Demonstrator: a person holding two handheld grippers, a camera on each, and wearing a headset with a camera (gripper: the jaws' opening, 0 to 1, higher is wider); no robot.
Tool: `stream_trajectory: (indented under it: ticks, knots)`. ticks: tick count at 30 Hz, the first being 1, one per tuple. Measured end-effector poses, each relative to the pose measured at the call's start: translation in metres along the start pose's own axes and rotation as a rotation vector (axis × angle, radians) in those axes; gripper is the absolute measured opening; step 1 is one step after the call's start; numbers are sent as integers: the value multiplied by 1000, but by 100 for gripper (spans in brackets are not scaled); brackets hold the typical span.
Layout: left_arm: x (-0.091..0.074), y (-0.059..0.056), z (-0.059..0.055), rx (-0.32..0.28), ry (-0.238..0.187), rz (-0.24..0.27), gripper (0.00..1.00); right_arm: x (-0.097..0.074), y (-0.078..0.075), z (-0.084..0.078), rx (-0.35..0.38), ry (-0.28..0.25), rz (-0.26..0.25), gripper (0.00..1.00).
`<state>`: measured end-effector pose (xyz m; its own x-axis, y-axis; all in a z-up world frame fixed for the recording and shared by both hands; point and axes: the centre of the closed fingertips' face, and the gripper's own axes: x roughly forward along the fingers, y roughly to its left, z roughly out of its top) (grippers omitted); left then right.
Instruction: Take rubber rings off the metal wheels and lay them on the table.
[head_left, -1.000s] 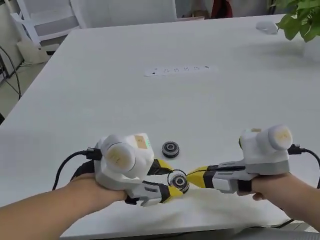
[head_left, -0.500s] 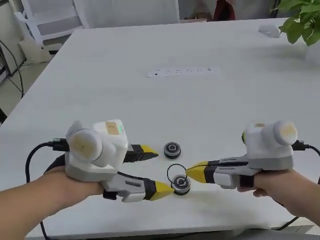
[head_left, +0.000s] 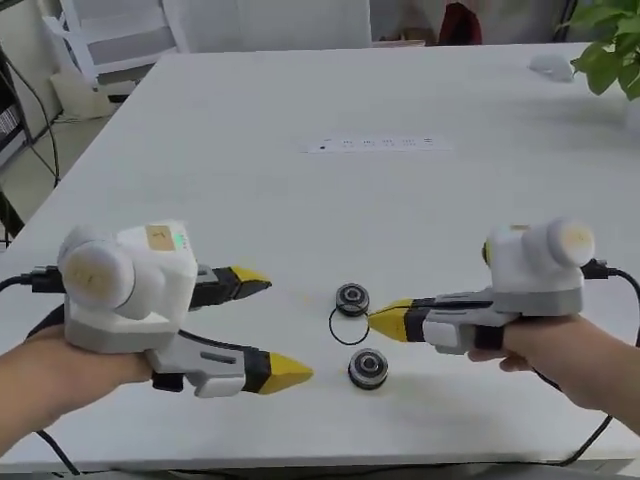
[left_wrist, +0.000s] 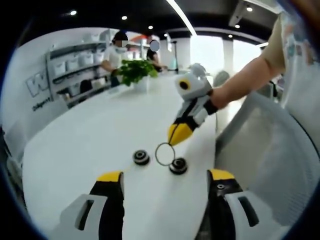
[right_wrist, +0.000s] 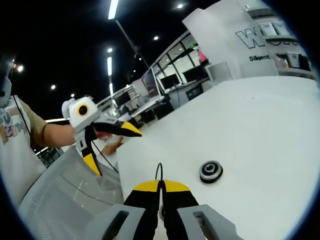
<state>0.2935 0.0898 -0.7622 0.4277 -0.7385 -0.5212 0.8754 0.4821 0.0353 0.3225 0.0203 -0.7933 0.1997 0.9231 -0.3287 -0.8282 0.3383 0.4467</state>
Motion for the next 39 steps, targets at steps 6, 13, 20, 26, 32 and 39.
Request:
stream_trajectory:
  ticks: [6,13,20,26,32,39]
  knots:
    - [-12,6,-7,-24,0,36,75,12,3,4,-7,13,15,0]
    - [-21,12,-12,-49,-7,68,78,27,5,4,-22,45,33,0]
    - [-27,16,-15,-58,-8,88,80,39,5,-3,-39,87,40,0]
    - [-29,16,-19,-63,-3,91,81,45,1,-9,-35,113,28,0]
    - [-30,17,-21,-71,0,95,81,50,-3,-19,-36,146,16,0]
    - [-30,16,-24,-86,1,93,81,53,-7,-26,-35,166,0,0]
